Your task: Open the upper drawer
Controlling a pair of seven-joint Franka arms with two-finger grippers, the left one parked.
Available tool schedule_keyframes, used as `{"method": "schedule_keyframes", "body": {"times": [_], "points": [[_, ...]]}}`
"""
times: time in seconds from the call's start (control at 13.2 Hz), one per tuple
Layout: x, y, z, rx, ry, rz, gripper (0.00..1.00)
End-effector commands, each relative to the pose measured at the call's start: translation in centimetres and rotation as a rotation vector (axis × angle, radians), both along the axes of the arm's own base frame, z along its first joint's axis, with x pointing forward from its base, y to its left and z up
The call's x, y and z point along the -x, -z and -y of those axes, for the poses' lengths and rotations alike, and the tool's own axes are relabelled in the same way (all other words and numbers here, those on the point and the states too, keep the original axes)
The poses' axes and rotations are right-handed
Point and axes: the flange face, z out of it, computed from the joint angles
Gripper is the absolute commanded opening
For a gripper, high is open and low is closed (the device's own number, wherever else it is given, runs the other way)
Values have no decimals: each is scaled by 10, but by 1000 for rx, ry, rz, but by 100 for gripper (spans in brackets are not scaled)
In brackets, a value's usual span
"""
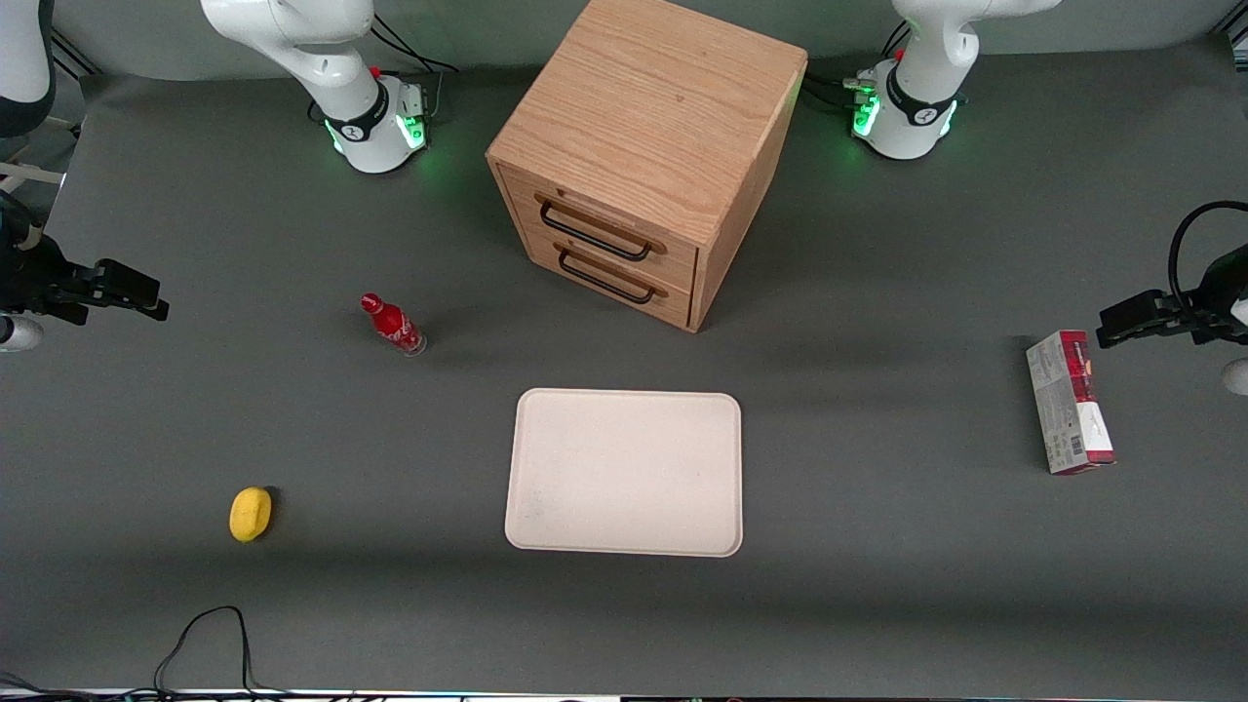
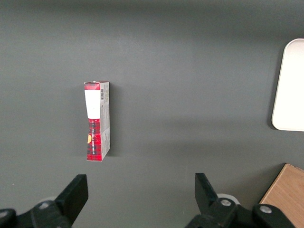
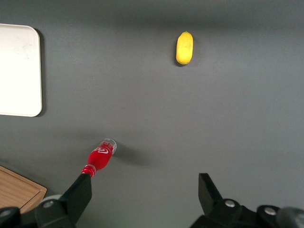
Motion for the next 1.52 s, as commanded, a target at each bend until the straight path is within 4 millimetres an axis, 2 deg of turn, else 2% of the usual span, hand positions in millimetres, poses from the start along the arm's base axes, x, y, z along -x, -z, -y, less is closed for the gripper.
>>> {"method": "schedule_keyframes", "body": {"times": [0.0,0.15,0.38,0.68,0.91,1.14,1.44], "points": [[-3,3,-27,6,-37,-10,100],[-10,6,-66,2,-103,-11,100],[-20,19,-137,-12,-218,-23,100],[-13,47,-246,-43,-384,-63,100],[15,57,-320,-37,-508,-74,100],[49,64,-383,-32,-624,-85,100],[91,70,-444,-30,-741,-84,100]]}}
